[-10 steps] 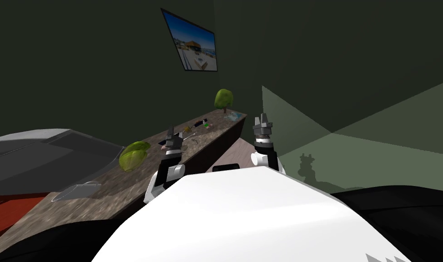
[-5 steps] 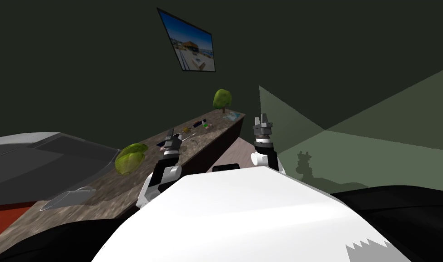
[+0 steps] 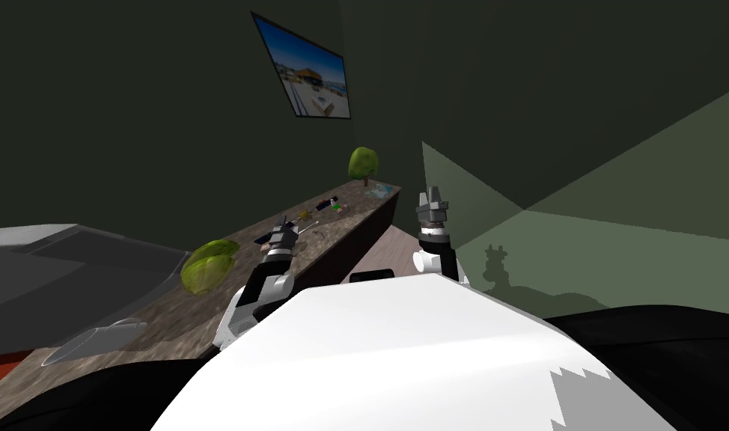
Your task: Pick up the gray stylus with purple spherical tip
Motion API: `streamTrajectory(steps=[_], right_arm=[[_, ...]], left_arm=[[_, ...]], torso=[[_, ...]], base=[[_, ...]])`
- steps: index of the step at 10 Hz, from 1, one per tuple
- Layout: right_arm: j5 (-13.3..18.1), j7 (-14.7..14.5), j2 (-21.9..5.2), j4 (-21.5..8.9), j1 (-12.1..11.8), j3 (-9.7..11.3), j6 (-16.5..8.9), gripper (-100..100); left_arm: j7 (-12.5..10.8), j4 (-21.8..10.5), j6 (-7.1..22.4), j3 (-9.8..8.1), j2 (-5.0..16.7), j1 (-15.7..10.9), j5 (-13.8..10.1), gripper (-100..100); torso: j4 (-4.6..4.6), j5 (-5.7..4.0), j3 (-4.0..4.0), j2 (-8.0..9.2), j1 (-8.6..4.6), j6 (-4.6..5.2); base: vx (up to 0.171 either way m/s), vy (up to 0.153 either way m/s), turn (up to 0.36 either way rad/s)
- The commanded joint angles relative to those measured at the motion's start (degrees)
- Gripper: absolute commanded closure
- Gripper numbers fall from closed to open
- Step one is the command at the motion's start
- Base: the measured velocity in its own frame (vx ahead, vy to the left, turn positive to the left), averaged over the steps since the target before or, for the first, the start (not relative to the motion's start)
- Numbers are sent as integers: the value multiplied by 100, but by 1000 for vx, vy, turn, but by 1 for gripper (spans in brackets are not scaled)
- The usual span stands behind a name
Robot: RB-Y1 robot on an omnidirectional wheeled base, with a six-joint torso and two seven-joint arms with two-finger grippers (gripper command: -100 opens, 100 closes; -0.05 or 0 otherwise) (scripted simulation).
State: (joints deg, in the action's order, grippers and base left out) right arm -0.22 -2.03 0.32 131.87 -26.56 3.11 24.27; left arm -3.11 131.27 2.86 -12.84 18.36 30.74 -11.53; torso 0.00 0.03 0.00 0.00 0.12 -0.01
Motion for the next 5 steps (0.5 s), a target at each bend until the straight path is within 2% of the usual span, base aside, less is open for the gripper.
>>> streamTrajectory(steps=[1,4,5], right_arm=[[0,0,0,0,0,0,0,0],[0,0,0,0,0,0,0,0],[0,0,0,0,0,0,0,0]], left_arm=[[-33,3,286,-100,135,31,-148,-100],[-61,4,699,-174,254,81,-271,-100],[-90,3,906,-242,378,135,-390,-100]], torso=[[0,0,0,0,0,0],[0,-1,1,1,-1,2],[0,0,1,1,-1,0]], base=[[-5,27,-95],[-9,25,-81],[-5,24,-126]])
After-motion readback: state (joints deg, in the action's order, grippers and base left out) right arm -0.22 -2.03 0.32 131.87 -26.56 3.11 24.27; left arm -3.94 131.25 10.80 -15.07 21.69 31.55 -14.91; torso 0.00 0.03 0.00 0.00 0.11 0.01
